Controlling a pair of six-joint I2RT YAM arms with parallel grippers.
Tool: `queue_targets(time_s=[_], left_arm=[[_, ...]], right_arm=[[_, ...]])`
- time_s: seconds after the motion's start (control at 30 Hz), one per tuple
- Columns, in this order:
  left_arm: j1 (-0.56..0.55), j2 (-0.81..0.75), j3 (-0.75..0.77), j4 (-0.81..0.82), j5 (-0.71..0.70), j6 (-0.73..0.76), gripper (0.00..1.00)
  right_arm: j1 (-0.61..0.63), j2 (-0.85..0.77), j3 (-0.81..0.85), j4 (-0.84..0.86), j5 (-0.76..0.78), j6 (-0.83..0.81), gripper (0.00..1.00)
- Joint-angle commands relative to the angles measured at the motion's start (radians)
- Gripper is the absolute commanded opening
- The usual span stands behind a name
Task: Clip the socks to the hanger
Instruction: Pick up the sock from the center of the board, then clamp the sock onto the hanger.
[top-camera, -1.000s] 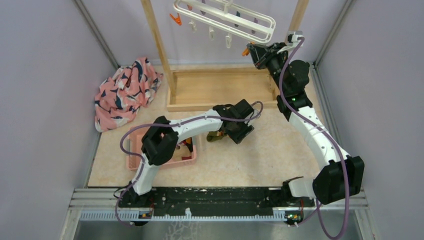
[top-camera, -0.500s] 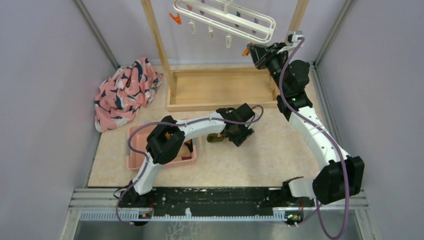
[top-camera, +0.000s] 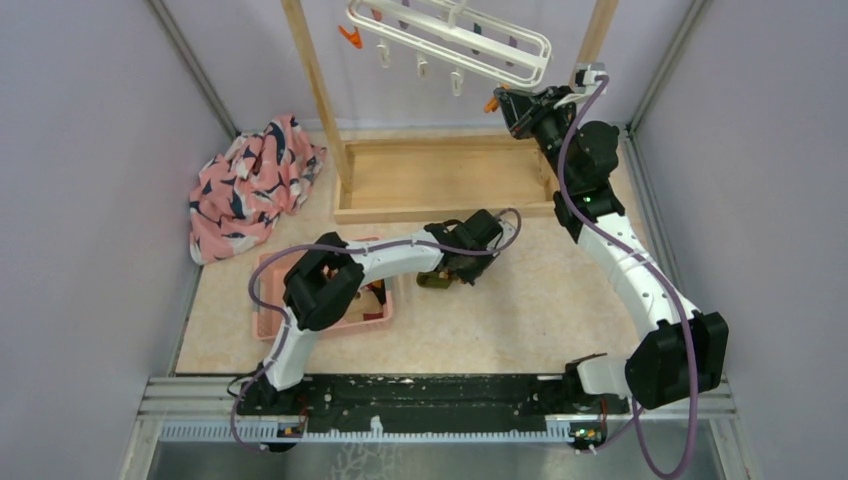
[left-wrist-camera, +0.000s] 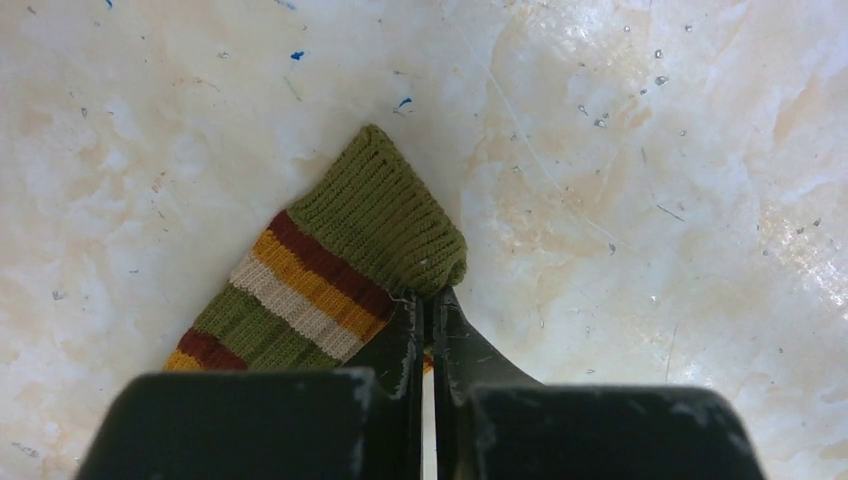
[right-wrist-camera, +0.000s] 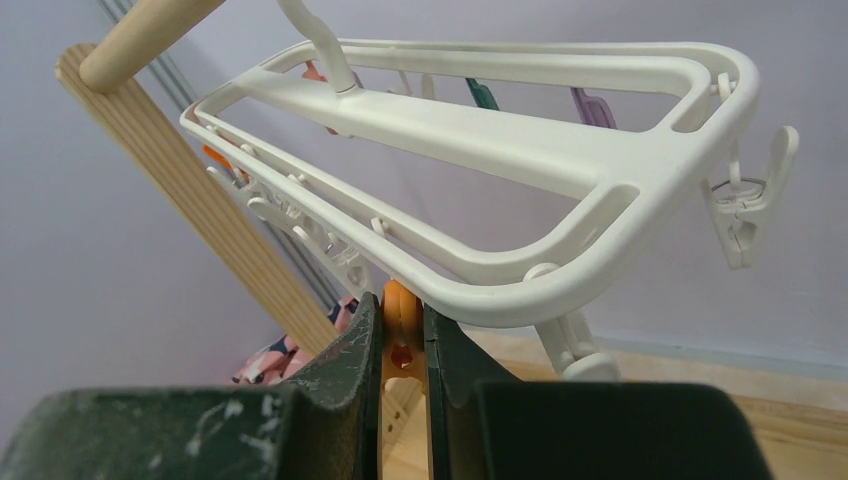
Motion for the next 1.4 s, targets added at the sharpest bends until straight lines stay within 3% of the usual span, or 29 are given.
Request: queue_targets(time_s=[0.0, 0.43, 0.73, 0.83, 1.37], left_arm=[[-0.007, -0.046, -0.109, 0.045, 0.05, -0.018, 0.0], [0.098, -0.446, -0.228, 0.142, -0.098, 0.007, 0.0], [0.141, -0.565, -0.328, 0.433, -0.218, 0.05, 0.0], [0.142, -0.569, -0.329, 0.533, -0.209, 0.05, 0.0], [0.143, -0.39, -0.005, 0.566, -0.172, 0.116, 0.0]], right_arm=[[-0.02, -0.009, -0.043, -0.153, -0.027, -0.011, 0.0], [-0.024, -0.02, -0.045, -0.147, -0.055, 0.004, 0.0], [-0.024, -0.026, -0.04, -0.151, -0.076, 0.017, 0.0], [-0.024, -0.022, -0.042, -0.144, -0.088, 0.023, 0.0], [-0.024, 0.021, -0.014, -0.188, -0.08, 0.025, 0.0]])
